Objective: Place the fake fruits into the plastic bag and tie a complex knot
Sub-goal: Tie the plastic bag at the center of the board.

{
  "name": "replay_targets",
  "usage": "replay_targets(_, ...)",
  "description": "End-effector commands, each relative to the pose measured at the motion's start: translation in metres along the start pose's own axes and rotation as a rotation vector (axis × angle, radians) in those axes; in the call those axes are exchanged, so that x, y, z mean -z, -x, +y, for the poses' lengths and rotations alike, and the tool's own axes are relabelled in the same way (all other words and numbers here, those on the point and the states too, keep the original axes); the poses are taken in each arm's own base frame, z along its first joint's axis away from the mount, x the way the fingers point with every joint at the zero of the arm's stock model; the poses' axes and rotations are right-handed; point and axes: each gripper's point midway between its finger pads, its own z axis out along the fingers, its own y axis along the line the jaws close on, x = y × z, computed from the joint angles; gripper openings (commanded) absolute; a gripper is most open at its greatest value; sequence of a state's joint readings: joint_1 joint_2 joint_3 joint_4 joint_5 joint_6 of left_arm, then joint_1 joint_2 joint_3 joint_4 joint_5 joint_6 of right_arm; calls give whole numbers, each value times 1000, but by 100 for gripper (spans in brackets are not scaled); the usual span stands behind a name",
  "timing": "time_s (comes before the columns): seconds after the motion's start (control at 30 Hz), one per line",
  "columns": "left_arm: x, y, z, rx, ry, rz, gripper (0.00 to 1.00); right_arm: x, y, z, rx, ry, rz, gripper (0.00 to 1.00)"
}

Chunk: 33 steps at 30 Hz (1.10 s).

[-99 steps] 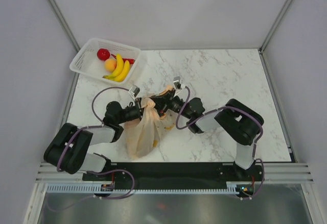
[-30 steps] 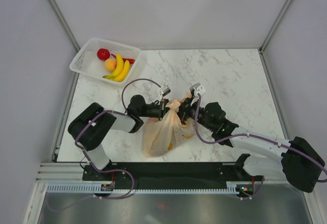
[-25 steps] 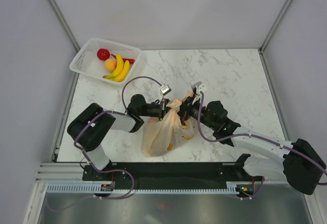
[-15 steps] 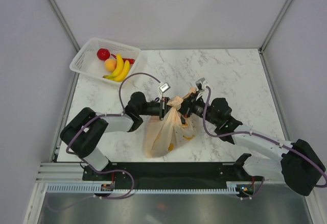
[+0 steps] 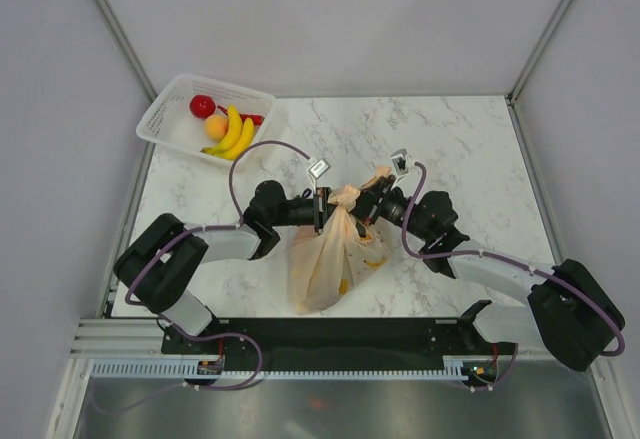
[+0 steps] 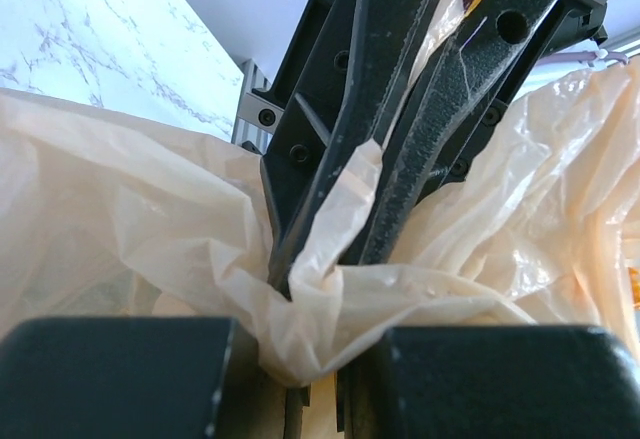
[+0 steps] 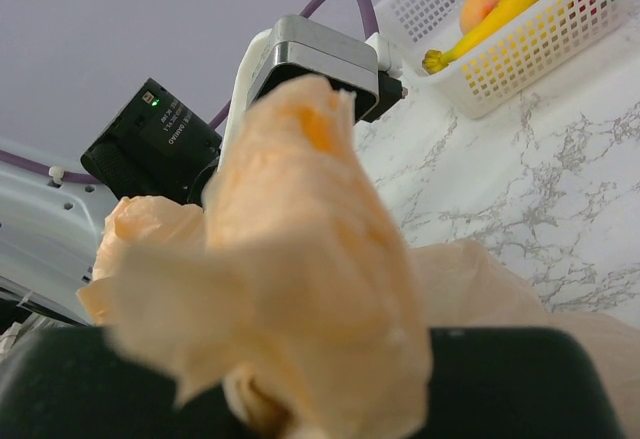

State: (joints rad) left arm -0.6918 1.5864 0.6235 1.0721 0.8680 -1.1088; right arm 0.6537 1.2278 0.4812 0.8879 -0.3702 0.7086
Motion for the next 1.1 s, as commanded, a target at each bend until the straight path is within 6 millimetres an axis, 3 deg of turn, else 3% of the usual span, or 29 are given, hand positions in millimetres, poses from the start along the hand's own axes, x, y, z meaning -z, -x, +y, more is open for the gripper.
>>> replay_targets(0.0,-7,20,-24,-119,-67,-75,16,5,-15,24,-17,106,80,10)
replay_targets(0.57,-8,16,-17,-106,-56,-65,16,21,4,6,29,-14,40,35)
replay_targets(1.07,-12,11,-16,-73,-88,-57,16,26,14,-3,45,-59,29,48)
